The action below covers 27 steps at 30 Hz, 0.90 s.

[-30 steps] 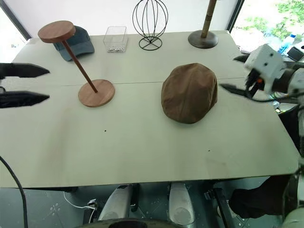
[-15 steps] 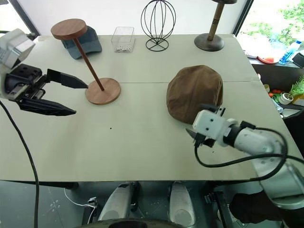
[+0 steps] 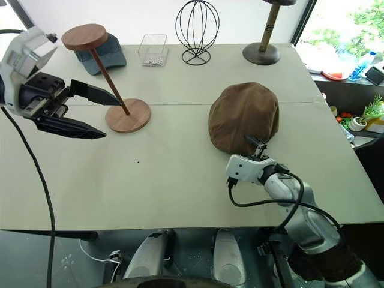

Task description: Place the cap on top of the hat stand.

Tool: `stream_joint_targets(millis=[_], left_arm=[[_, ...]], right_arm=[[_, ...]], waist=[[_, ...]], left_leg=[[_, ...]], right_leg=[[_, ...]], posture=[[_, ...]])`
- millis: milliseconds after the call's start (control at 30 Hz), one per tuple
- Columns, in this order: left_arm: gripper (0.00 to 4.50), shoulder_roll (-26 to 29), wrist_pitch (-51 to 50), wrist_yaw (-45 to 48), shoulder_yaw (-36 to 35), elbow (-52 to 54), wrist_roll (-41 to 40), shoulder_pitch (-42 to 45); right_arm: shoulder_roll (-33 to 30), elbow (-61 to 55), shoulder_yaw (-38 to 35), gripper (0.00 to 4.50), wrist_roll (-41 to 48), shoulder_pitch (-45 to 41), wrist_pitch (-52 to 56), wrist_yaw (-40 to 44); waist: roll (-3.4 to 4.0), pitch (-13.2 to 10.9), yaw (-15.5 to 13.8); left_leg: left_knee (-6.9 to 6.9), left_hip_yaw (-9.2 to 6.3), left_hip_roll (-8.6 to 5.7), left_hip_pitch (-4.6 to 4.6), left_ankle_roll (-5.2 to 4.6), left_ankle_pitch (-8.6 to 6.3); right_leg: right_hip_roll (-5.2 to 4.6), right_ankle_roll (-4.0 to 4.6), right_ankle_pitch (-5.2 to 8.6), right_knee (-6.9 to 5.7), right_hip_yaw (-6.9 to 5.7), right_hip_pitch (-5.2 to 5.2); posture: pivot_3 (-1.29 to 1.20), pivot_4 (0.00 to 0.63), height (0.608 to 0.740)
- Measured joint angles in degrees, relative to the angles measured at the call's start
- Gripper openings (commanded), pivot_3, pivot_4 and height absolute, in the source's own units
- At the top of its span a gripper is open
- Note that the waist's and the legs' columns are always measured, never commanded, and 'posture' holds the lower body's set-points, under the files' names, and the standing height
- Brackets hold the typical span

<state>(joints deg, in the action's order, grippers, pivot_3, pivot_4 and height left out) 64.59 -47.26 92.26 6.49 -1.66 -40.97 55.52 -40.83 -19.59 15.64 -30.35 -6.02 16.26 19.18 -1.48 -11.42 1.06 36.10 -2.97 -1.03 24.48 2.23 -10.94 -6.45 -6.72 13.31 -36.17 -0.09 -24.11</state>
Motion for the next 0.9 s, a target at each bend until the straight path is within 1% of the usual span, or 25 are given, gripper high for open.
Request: stream_joint_targets(millis=[133,233,333,467,500,533,567,667,700,767,800,900], left_arm=[[4.50,-0.1,-0.7,0.0,-0.5,-0.1,0.6,0.3],[4.50,-0.3,-1.0,-0.1,-0.7,-0.4,1.0,0.7],[4.50,-0.6,-1.2,-0.2,-0.8,-0.4,1.1,0.8],[4.50,-0.7,-1.2,-0.7,-1.2,-0.4,1.2,0.8],[4.50,-0.7,-1.2,-0.9,-1.3,-0.4,1.2,0.7],[4.50,-0.7,-1.2,-1.1,-1.5,-0.2,1.2,0.7],[4.50,-0.7,-1.2,-1.2,-1.7,-0.2,1.2,0.7],[4.50,-0.8,-1.3,-1.4,-2.4,0.0,1.1,0.7],[4.50,-0.8,-1.4,-1.5,-2.8,0.1,1.1,0.7],[4.50,-0.9,-1.4,-1.6,-3.0,0.2,1.1,0.6],[4.50,-0.9,-1.5,-1.7,-3.1,0.2,1.1,0.5],[4.50,-1.3,-2.3,-2.1,-3.1,0.2,1.0,0.4]], right_arm=[[4.3,7.3,1.1,4.48,-2.6,-4.7,-2.0,-3.7],[6.3,14.0,2.1,4.48,-4.7,-8.8,-4.0,-6.7],[7.7,20.3,2.5,4.48,-5.8,-12.2,-6.6,-9.5],[8.5,25.0,2.6,4.48,-6.5,-14.2,-9.3,-11.9],[8.6,25.9,2.6,3.97,-6.5,-14.5,-9.8,-12.2],[8.7,27.0,2.6,3.63,-6.5,-14.6,-10.5,-12.2],[8.7,27.6,2.8,3.19,-6.5,-14.5,-11.0,-12.2],[8.9,28.6,3.4,1.63,-6.5,-14.1,-11.8,-12.1],[8.9,28.7,3.2,1.22,-6.5,-13.9,-11.8,-12.2],[8.8,28.2,2.4,0.19,-6.6,-14.2,-11.8,-12.2],[8.7,27.9,2.1,0.03,-6.7,-14.3,-11.8,-12.1],[8.7,27.5,1.9,0.03,-6.8,-14.1,-11.6,-12.0]], waist=[[-0.14,0.1,0.1],[-0.18,0.1,0.1],[-0.26,0.2,0.1],[-0.43,0.3,0.1],[-0.44,0.3,0.0],[-0.46,0.3,-0.1],[-0.46,0.3,-0.1],[-0.45,0.3,-0.3],[-0.44,0.3,-0.3],[-0.48,0.3,-0.2],[-0.48,0.3,-0.2],[-0.48,0.3,-0.3]], left_leg=[[0.03,-0.05,0.00,-0.06,0.00,0.00],[0.02,-0.07,0.00,-0.09,0.00,0.00],[0.03,-0.11,0.00,-0.13,0.00,0.00],[0.02,-0.20,-0.02,-0.36,0.00,0.00],[0.02,-0.23,-0.03,-0.44,0.00,0.00],[0.01,-0.27,-0.03,-0.49,0.00,0.00],[0.01,-0.29,-0.04,-0.48,0.00,0.00],[0.00,-0.31,-0.06,-0.47,0.00,0.00],[0.00,-0.32,-0.06,-0.46,0.00,0.00],[-0.01,-0.33,-0.07,-0.48,0.00,0.00],[-0.01,-0.33,-0.07,-0.49,0.00,0.00],[-0.02,-0.35,-0.07,-0.48,0.00,0.00]], right_leg=[[0.01,0.00,0.00,0.00,-0.01,0.08],[0.01,0.02,-0.01,0.00,-0.02,0.12],[0.02,0.03,-0.02,0.00,-0.03,0.20],[0.03,0.03,-0.01,0.08,-0.07,0.50],[0.03,0.00,0.01,0.10,-0.07,0.59],[0.03,-0.06,0.05,0.12,-0.08,0.66],[0.03,-0.07,0.06,0.12,-0.09,0.66],[0.02,-0.05,0.05,0.12,-0.09,0.66],[0.02,-0.01,0.03,0.12,-0.09,0.66],[0.02,-0.01,0.03,0.12,-0.09,0.67],[0.03,-0.02,0.04,0.11,-0.09,0.67],[0.03,-0.03,0.05,0.11,-0.11,0.67]], posture=[[0.00,0.150,0.740],[0.00,0.150,0.740],[0.00,0.150,0.740],[0.00,0.150,0.740],[0.00,0.150,0.740],[0.00,0.150,0.740],[0.00,0.150,0.740],[0.00,0.150,0.740],[0.00,0.150,0.740],[0.00,0.150,0.740],[0.00,0.150,0.740],[0.00,0.150,0.740]])
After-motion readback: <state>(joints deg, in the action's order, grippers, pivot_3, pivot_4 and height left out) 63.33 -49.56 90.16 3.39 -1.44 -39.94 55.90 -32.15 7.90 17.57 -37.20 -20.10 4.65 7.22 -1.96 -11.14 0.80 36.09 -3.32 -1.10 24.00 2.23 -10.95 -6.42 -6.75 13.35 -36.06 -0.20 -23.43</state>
